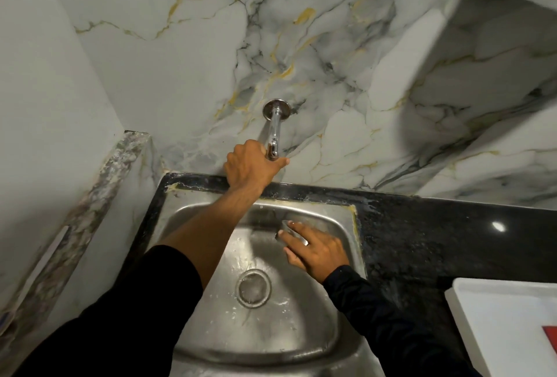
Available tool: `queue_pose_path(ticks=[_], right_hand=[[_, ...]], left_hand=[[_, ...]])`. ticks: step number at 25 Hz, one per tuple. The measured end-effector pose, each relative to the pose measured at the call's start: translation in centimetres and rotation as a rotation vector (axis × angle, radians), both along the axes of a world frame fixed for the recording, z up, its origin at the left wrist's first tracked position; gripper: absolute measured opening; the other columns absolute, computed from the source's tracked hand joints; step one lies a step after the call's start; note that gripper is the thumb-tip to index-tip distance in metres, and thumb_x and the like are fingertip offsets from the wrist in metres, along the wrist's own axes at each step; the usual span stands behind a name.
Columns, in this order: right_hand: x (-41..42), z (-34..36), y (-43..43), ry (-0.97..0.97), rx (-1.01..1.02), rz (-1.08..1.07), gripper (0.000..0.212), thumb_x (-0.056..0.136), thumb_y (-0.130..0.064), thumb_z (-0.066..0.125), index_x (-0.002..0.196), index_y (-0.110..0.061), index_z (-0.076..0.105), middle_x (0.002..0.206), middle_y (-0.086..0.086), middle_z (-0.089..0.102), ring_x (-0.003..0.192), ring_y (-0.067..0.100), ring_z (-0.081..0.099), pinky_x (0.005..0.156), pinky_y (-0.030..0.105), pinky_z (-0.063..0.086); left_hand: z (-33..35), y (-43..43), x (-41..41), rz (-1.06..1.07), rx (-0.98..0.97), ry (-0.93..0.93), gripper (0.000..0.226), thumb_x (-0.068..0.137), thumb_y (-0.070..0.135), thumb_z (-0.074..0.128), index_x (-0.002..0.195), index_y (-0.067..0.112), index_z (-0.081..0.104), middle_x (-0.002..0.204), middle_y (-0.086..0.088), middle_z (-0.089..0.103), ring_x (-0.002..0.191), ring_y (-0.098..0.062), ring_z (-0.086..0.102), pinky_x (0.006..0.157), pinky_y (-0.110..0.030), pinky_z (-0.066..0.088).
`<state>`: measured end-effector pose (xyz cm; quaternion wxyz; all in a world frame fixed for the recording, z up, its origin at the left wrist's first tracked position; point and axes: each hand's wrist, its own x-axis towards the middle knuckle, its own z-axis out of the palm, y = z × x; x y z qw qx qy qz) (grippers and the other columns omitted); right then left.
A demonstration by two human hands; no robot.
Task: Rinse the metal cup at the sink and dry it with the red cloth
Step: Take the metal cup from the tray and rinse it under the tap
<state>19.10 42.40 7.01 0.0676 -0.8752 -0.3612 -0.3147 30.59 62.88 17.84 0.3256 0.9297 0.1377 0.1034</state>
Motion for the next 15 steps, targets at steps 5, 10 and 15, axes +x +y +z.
queue_pose_path(ticks=[5, 10, 15], right_hand=[[-2.4, 1.3, -1.6, -0.02, 0.075, -0.026, 0.031, 0.103, -0.041, 0.058, 0.111, -0.028, 0.085, 0.115, 0.002, 0.082, 0.087, 0.018, 0.079, 0.059, 0.028, 0.062], [-5.9, 3.0, -4.8, 0.149, 0.425, -0.178, 0.023, 0.097, -0.031, 0.069, 0.112, -0.023, 0.085, 0.115, 0.002, 0.082, 0.089, 0.017, 0.079, 0.069, 0.028, 0.063], [-9.1, 4.7, -10.8, 0.81, 1.501, -0.506, 0.035, 0.103, -0.01, 0.061, 0.098, -0.036, 0.084, 0.099, -0.025, 0.083, 0.1, -0.005, 0.075, 0.089, 0.022, 0.058]], left_hand=[[0.1, -0.3, -0.7, 0.035, 0.035, 0.021, 0.058, 0.066, 0.079, 0.079, 0.079, 0.023, 0.069, 0.076, 0.0, 0.07, 0.078, -0.027, 0.07, 0.063, -0.035, 0.046], [-3.7, -3.8, -7.3, 0.033, -0.416, -0.148, 0.06, 0.093, 0.066, 0.064, 0.139, 0.029, 0.055, 0.145, -0.004, 0.059, 0.128, -0.026, 0.061, 0.101, -0.044, 0.051], [-7.8, -14.7, -19.0, -0.155, -1.088, 0.312, 0.049, 0.112, 0.045, 0.031, 0.145, 0.02, 0.057, 0.147, -0.015, 0.064, 0.132, -0.036, 0.064, 0.095, -0.042, 0.055]])
